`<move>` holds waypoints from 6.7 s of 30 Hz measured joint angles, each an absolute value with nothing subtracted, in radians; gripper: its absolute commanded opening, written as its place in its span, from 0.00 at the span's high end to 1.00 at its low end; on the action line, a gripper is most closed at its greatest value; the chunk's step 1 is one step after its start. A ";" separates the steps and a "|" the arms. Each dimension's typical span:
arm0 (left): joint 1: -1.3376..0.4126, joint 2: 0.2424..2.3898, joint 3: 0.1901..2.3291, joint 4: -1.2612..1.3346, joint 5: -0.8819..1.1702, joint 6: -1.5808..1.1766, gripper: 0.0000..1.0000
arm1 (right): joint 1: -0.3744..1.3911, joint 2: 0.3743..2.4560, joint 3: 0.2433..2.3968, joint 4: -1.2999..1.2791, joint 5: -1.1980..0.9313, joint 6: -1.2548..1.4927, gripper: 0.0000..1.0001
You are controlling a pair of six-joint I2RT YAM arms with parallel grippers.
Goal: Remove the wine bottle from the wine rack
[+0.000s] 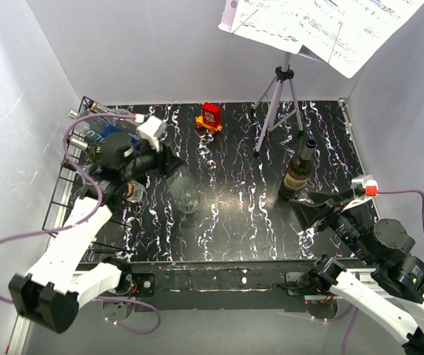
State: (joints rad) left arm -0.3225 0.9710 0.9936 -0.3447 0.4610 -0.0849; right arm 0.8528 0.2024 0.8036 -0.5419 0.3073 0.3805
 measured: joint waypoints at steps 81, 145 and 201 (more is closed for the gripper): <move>-0.707 0.984 0.992 0.037 -0.522 -0.117 0.15 | 0.853 0.202 0.787 -0.624 0.351 0.432 0.22; 0.096 1.354 1.103 -0.622 -0.797 -0.814 1.00 | 0.853 0.124 0.775 -0.650 0.379 0.444 0.22; -0.107 0.750 0.963 -0.562 -0.093 -0.144 1.00 | 0.853 0.152 0.773 -0.632 0.364 0.450 0.23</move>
